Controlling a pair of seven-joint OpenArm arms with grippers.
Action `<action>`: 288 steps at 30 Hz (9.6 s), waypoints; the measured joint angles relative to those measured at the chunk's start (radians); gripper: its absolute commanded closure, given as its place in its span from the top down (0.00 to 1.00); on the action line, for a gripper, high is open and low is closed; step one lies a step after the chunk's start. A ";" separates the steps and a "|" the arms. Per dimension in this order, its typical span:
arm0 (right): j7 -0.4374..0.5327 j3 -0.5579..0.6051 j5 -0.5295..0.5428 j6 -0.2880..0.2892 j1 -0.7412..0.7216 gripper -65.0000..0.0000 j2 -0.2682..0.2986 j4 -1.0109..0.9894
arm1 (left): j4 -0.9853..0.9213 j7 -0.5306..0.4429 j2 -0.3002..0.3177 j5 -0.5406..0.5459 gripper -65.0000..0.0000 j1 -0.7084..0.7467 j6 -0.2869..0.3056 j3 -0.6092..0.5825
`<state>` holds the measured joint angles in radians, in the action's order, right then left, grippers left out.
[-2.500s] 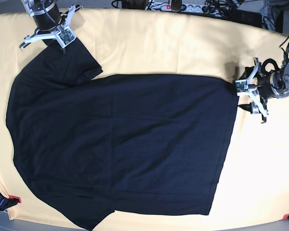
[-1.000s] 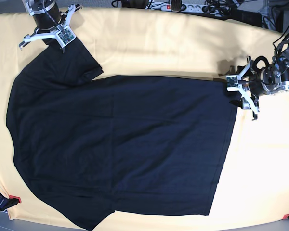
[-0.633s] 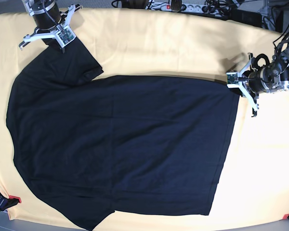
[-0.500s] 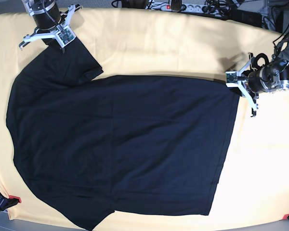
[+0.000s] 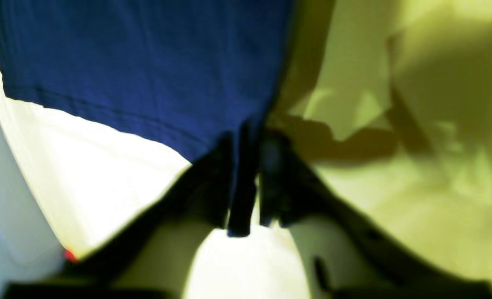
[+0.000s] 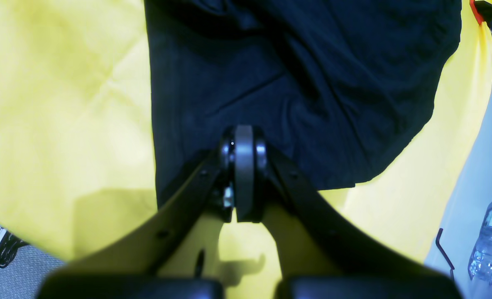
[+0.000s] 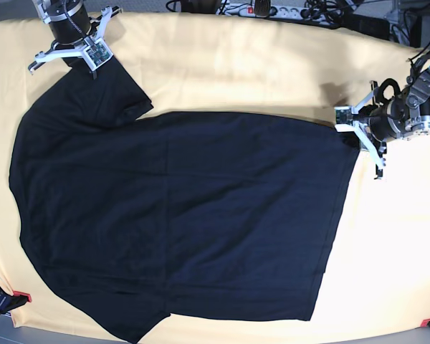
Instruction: Fold the T-shirt properly
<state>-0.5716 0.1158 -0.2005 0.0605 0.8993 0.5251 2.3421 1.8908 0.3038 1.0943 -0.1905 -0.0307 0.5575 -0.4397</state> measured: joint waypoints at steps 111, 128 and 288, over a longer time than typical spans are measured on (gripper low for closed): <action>-0.156 -0.389 0.198 0.161 -0.003 0.00 0.059 -0.095 | 0.293 0.370 0.215 0.167 0.00 0.304 -0.077 0.000; -0.190 -0.471 0.201 0.139 0.281 0.00 0.063 -0.006 | 0.457 0.583 0.332 0.350 0.00 0.341 -0.045 0.002; 0.016 -0.263 0.547 0.457 -0.613 0.00 0.104 -0.441 | 0.143 0.307 -0.019 0.158 0.66 0.066 -0.464 0.000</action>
<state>-0.5556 -0.1474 0.3470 0.5175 0.2863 0.6289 1.9011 2.0335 0.6106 1.0752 -0.0330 0.0357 0.0937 -0.4393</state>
